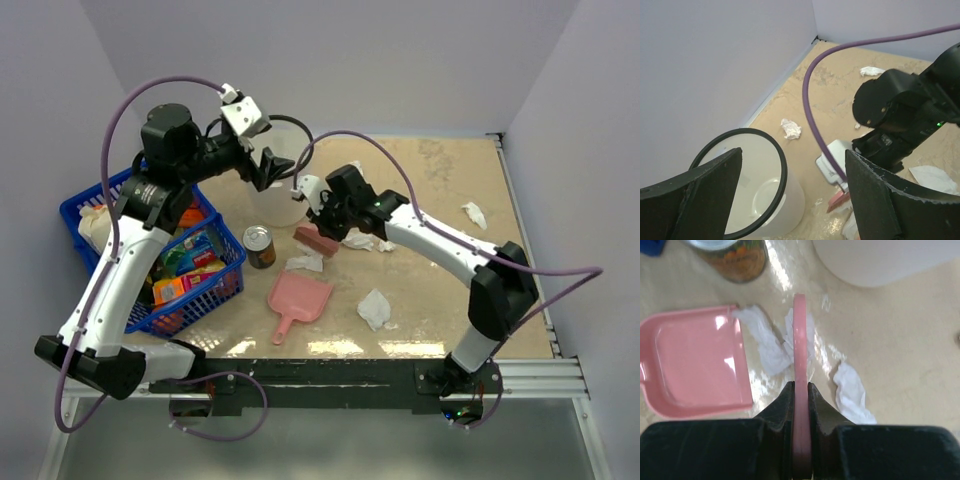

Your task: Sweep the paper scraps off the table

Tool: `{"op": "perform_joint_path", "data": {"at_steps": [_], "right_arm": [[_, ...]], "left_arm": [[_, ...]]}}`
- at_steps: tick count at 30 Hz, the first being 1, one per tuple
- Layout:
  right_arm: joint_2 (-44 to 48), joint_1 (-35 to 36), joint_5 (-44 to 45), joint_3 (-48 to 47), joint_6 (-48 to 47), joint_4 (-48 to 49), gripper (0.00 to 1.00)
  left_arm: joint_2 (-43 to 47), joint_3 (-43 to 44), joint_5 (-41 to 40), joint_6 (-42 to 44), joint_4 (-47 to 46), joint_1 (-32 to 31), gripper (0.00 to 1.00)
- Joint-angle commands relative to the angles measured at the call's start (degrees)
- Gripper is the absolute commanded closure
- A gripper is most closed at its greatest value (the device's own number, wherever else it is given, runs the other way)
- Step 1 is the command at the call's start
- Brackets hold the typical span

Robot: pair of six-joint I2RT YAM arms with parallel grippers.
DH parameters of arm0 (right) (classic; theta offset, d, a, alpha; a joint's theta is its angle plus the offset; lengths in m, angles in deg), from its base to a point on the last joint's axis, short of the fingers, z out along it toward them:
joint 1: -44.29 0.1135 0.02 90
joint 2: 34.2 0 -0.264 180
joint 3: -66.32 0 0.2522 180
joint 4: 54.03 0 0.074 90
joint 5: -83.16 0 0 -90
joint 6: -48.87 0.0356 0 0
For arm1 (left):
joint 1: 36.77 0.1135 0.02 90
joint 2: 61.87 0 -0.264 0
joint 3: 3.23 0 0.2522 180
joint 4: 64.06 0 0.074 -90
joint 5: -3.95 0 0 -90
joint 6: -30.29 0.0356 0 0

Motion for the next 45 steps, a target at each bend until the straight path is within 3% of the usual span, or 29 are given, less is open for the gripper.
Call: {"op": "perform_joint_path", "data": {"at_steps": [1,10,16,21,24,30,35,40,43,45], "right_arm": [[8.9,-2.5,1.9,3.2,-1.4,-4.0,1.0],[15.2,-3.9,-16.7,4.6,-4.2,-6.0,1.0],[8.7,-3.9,-20.1,4.4,4.4,1.3,1.0],[1.1,-3.9,-19.9,0.6,13.0,3.9,1.0],[0.3,-4.4,-14.3,1.7,15.7,4.5,1.0],[3.3,-16.0,-11.7,8.1,21.7,5.2,1.0],[6.3,-26.1,-11.2,9.2,20.7,3.9,1.0],[10.6,-26.8,-25.3,7.6,16.5,3.0,1.0],[15.3,-26.7,-25.7,9.2,16.5,1.7,1.0],[18.3,-25.8,-25.6,10.4,11.3,-0.3,1.0]], "left_arm": [[0.0,-0.8,2.5,-1.0,-2.8,0.5,0.13],[-0.6,-0.7,0.3,4.0,0.3,0.4,0.15],[-0.8,0.4,-1.6,5.1,0.8,0.1,0.15],[-1.4,0.2,-0.8,5.8,1.1,-0.6,0.15],[-1.5,0.5,-2.1,7.5,1.6,-1.4,0.15],[-1.5,1.1,-3.3,9.9,2.6,-2.6,0.15],[-2.8,1.3,-2.3,9.9,2.4,-2.6,0.15],[-2.8,1.8,-0.2,9.2,4.9,-2.6,0.15],[-1.0,-2.3,3.7,11.3,12.7,-3.5,0.15],[1.7,-7.3,2.5,15.9,16.4,-5.9,0.18]]}}
